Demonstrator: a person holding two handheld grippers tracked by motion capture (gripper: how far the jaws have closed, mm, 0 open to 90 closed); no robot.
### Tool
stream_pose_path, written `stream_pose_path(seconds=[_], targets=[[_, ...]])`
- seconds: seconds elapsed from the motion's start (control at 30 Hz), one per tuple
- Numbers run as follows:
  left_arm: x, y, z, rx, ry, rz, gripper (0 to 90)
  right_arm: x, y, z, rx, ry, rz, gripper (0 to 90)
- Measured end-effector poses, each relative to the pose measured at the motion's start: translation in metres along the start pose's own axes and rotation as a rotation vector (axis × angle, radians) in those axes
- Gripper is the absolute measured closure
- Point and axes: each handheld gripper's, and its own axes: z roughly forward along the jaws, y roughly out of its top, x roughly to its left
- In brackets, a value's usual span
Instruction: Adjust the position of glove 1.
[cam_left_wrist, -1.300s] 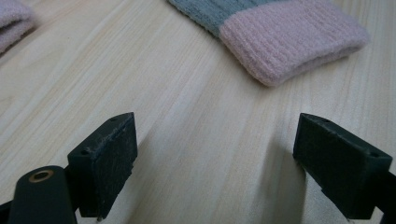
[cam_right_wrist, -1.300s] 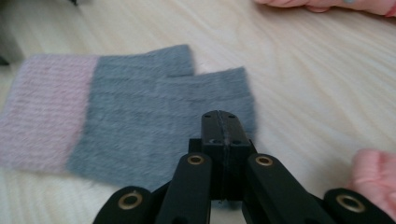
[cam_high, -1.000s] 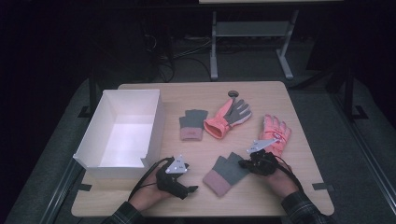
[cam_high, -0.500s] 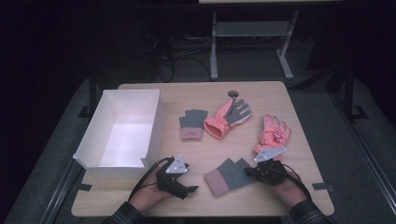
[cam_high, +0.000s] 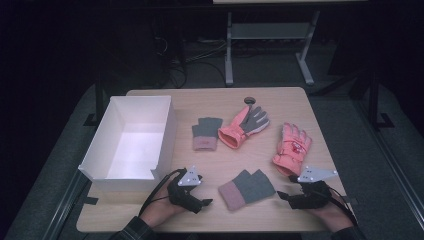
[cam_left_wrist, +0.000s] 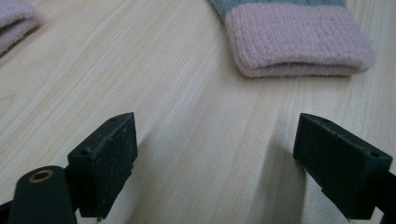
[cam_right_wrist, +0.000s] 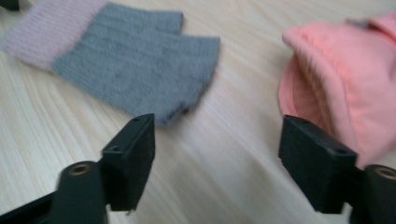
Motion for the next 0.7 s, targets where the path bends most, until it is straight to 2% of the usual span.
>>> stream_pose_path(seconds=[0.03,0.1,0.2,0.23,0.4,0.47,0.57,0.7], targets=[[0.0,0.0,0.0,0.001,0.001,-0.001,12.9,0.0,-0.003,0.001,0.005,-0.002,-0.003,19.9],[0.0,0.001,0.0,0.005,0.006,-0.002,12.8,0.002,-0.005,0.003,0.017,-0.021,-0.018,16.9],[-0.001,0.001,0.001,0.007,0.009,-0.004,12.6,0.002,-0.006,0.005,0.033,-0.014,-0.019,13.9],[-0.001,0.002,0.001,0.013,0.011,-0.005,12.6,0.0,-0.008,0.008,0.038,0.001,-0.008,13.9],[-0.001,0.007,0.002,0.031,0.013,-0.039,13.2,-0.002,-0.012,0.011,0.037,-0.003,-0.011,13.8],[0.001,0.009,0.001,0.036,0.017,-0.033,13.3,-0.002,-0.013,0.011,0.03,0.001,-0.012,13.6],[0.001,0.014,0.0,0.014,0.02,-0.034,13.3,-0.003,-0.014,0.012,0.017,0.002,-0.011,13.3],[0.002,0.023,0.004,0.024,0.036,-0.056,13.4,-0.003,-0.014,0.012,0.016,0.0,-0.007,12.8]])
